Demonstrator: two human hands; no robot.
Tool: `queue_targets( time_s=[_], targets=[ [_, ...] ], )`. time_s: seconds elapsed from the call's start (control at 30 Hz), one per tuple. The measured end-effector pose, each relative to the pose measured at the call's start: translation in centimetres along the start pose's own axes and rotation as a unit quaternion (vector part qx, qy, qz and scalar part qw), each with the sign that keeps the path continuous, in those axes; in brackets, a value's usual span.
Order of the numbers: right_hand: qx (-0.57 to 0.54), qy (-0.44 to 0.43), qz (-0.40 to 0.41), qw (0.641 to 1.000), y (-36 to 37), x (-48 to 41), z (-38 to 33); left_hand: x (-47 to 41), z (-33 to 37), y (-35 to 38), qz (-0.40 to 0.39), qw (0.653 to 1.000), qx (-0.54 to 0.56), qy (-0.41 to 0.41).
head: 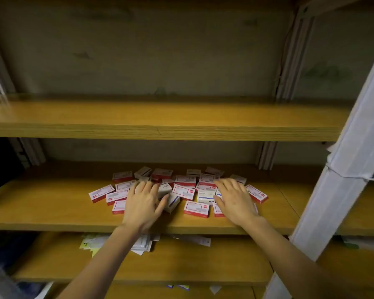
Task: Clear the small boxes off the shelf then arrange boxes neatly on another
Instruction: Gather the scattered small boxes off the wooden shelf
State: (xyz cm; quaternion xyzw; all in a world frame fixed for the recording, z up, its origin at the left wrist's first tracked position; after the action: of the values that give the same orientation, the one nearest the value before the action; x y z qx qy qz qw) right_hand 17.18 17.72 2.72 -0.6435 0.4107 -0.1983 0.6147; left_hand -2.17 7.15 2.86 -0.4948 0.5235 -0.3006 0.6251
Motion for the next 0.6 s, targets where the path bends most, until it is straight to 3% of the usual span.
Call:
queue_targets(
  time_s=[0.6],
  targets=[
    [-0.001, -0.067, -0.128, 0.99, 3.5, -4.6, 0.5, -1.8, -1.4, 2.8, -0.047, 0.995, 0.089, 0.02]
  ],
)
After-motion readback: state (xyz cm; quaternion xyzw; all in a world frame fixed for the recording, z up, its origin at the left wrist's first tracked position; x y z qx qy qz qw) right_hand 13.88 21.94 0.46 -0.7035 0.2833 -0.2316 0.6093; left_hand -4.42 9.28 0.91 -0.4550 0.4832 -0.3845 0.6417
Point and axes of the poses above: each hand's wrist, its own x-axis away from the middle knuckle, its own y-axis out of the palm, z = x × y, the point moved 8 cm from there along -x, towards the middle knuckle, and after that the axes turned 7 degrees about -x, right-handed, at the moved point
